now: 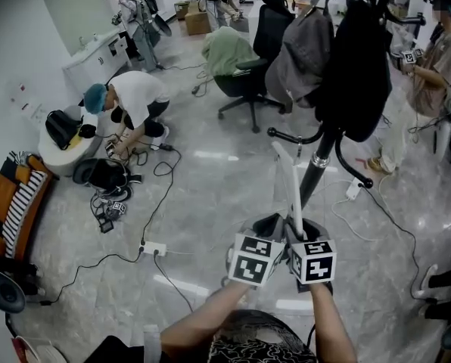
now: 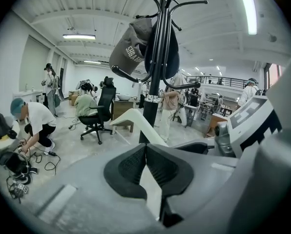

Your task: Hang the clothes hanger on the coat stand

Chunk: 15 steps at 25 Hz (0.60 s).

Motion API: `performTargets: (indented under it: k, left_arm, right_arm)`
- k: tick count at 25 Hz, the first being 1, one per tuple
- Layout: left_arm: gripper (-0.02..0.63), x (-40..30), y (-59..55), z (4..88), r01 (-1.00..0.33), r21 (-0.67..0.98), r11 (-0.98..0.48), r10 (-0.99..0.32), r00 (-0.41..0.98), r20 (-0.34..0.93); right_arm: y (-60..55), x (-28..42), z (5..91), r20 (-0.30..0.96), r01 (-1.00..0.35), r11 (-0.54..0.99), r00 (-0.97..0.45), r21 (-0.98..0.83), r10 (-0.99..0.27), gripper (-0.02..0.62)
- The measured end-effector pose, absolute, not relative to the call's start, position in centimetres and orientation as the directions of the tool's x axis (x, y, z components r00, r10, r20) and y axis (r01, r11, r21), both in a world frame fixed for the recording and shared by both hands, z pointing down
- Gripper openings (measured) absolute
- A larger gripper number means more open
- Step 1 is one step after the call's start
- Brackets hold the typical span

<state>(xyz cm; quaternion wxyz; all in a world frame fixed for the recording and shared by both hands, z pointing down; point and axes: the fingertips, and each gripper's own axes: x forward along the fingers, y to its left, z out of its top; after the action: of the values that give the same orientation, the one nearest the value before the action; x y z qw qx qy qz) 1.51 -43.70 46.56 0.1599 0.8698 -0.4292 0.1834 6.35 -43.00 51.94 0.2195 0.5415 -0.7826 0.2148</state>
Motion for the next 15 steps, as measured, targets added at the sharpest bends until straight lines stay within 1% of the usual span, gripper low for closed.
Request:
performTargets:
  k: [9, 15]
  left_arm:
    - [0.006, 2.3, -42.0, 45.6, -0.816, 0.107, -0.568, -0.707, 0.551, 0.444]
    - [0.006, 2.5, -40.6, 45.2, -0.824, 0.106, -0.557, -0.719, 0.542, 0.436]
  right_arm:
    - [-42.0, 7.4, 48.7, 0.501, -0.941, 0.331, -0.318, -0.065, -0.805, 0.144]
    - [-40.5, 7.2, 47.1, 0.473, -0.928, 0.372, -0.344, -0.036, -0.811, 0.144]
